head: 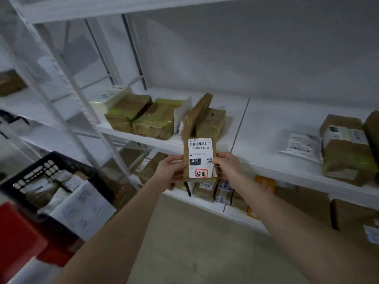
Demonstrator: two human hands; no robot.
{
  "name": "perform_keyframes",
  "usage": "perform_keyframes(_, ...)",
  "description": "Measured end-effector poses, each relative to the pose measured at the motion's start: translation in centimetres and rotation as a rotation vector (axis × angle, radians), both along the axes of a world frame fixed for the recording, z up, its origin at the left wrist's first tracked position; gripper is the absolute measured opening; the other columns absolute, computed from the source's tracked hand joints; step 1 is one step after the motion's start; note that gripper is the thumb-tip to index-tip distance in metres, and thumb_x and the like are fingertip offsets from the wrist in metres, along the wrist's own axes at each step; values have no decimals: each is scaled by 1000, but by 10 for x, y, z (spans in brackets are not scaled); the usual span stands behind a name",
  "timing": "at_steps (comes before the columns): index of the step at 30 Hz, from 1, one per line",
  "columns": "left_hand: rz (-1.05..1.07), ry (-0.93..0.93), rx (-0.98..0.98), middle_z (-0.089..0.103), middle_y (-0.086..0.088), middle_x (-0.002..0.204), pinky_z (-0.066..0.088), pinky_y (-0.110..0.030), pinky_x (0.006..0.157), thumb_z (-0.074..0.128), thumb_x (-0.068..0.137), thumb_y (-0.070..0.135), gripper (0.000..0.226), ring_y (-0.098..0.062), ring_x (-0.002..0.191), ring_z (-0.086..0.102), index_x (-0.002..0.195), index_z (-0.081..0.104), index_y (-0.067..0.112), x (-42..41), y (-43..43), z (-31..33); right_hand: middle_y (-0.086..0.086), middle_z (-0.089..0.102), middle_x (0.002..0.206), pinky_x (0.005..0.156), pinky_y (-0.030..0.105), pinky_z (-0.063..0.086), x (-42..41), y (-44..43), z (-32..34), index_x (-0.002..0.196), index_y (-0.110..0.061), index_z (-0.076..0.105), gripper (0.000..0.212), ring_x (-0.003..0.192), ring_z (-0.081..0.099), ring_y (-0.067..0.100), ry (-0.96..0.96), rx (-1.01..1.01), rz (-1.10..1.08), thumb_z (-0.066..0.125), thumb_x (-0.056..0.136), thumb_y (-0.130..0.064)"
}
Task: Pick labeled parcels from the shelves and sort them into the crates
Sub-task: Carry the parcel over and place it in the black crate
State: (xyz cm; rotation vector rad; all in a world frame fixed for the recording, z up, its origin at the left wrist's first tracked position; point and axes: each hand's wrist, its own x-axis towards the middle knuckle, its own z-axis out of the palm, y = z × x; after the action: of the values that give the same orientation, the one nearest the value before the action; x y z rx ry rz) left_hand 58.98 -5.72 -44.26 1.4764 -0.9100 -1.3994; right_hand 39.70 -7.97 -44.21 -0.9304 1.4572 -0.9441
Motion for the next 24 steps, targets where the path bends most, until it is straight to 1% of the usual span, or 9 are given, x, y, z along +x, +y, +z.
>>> perform_keyframes(2,64,-12,21,69,-13,95,58,-47,77,68,84,3,19,-28,75,68,101,61,8,30,7,-8,3,70,97,72,37,56,32,-3,-8,89,-22,57,15,87,67,20,19,17,57,64,82,-11)
perform_keyframes(4,128,-22,34,70,-10,91,60,-41,68,67,84,2,15,-23,71,69,95,61,11,60,14,-17,5,70,98,66,33,54,67,-6,-17,85,-25,57,16,85,68,21,31,19,104,65,82,-12)
perform_keyframes(7,210,-13,51,70,-5,89,57,-30,58,66,85,1,16,-16,66,69,91,56,13,110,24,-31,3,70,103,80,40,55,124,-14,-35,83,-26,59,15,91,68,22,79,17,170,67,79,-15)
perform_keyframes(10,280,9,75,67,-6,86,57,-28,55,64,86,-2,17,-12,58,67,97,55,9,168,32,-43,3,68,108,83,39,54,193,-18,-49,98,-21,61,23,94,66,22,106,9,235,67,79,-10)
perform_keyframes(14,399,22,117,69,-7,88,57,-28,55,64,86,0,17,-15,64,68,99,57,8,265,43,-55,6,66,115,92,43,52,302,-24,-62,120,-13,58,40,100,65,25,153,38,357,65,81,-7)
perform_keyframes(16,425,12,154,70,-11,95,60,-36,70,64,87,1,14,-21,77,68,93,56,10,318,50,-60,8,65,117,90,40,53,358,-26,-66,123,-9,57,41,99,65,24,156,35,422,65,83,-5)
perform_keyframes(18,465,12,179,69,-9,94,58,-40,79,63,86,-1,16,-22,80,68,87,53,12,367,56,-66,5,64,112,80,31,53,408,-25,-72,122,-6,57,38,95,64,22,146,28,485,62,84,0)
perform_keyframes(20,517,7,197,70,-6,90,57,-40,80,63,86,-1,19,-20,78,68,85,51,13,408,63,-73,2,64,108,71,25,50,451,-22,-78,120,-7,58,35,86,63,17,155,29,547,62,86,-1)
perform_keyframes(24,616,7,234,70,-6,93,57,-36,72,63,88,2,14,-19,80,68,90,52,10,465,72,-91,7,66,116,63,22,51,522,-25,-94,123,-11,57,37,80,64,15,192,61,633,63,88,-6)
